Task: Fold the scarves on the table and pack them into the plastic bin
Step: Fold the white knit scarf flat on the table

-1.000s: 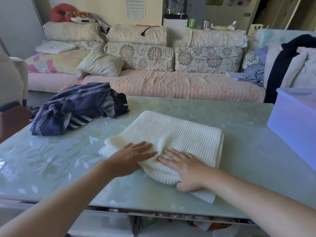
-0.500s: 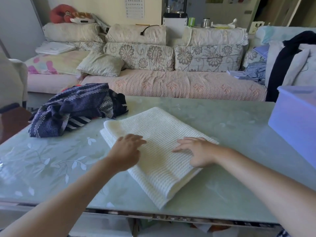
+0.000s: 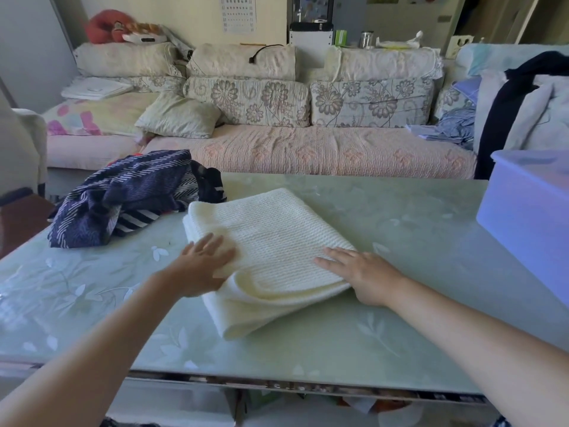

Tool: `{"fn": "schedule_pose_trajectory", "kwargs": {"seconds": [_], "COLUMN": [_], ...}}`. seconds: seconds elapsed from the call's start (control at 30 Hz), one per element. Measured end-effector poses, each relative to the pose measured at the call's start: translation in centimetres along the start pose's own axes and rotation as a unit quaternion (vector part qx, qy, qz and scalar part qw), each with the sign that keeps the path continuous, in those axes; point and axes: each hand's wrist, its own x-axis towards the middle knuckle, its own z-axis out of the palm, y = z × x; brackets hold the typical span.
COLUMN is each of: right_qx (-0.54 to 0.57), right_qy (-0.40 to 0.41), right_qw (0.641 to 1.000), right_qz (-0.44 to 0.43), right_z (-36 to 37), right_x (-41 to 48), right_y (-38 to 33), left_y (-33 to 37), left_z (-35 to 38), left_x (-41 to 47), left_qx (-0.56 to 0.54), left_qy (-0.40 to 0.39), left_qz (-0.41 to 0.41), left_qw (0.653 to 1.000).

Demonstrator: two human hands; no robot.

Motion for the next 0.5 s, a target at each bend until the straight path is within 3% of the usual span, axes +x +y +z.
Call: {"fn": "schedule_pose_trajectory", "kwargs": {"seconds": [0.07,0.13,0.23,0.33,0.5], "right_qx": [0.047,0.079,0.127,0.182,-0.023], "right_qy": [0.016,0.048,0.069,0.067,-0.048], "right_qw": [0.999,0.995,0.986,0.977,0.994], "right_qz": [-0.007,-0.039,-0.082,-0.094,-0.095], "right_z": [0.0,0.0,-0.1,0.0,-0.3], "right_x": [0.1,0.2,-0.3,-0.7,-1.7], "right_y": [-0.8,-1.5,-1.7,-0.5,1.5], "left_y": [0.5,2.7,6.4,6.7,3.8], "left_z": [-0.9,-1.8,-1.4,1.7,3.8], "left_x": [-0.6,-1.8,-4.1,-4.9,-4.8], "left_qx": [0.016,-0.054,-0.152,-0.025,-0.013], "left_qy": [0.065,0.142,0.119,0.09,0.178], "left_qz": [-0.015,0.041,0.117,0.153,0.201], "left_qw": [0.998,0.987,0.974,0.984,0.963]}}
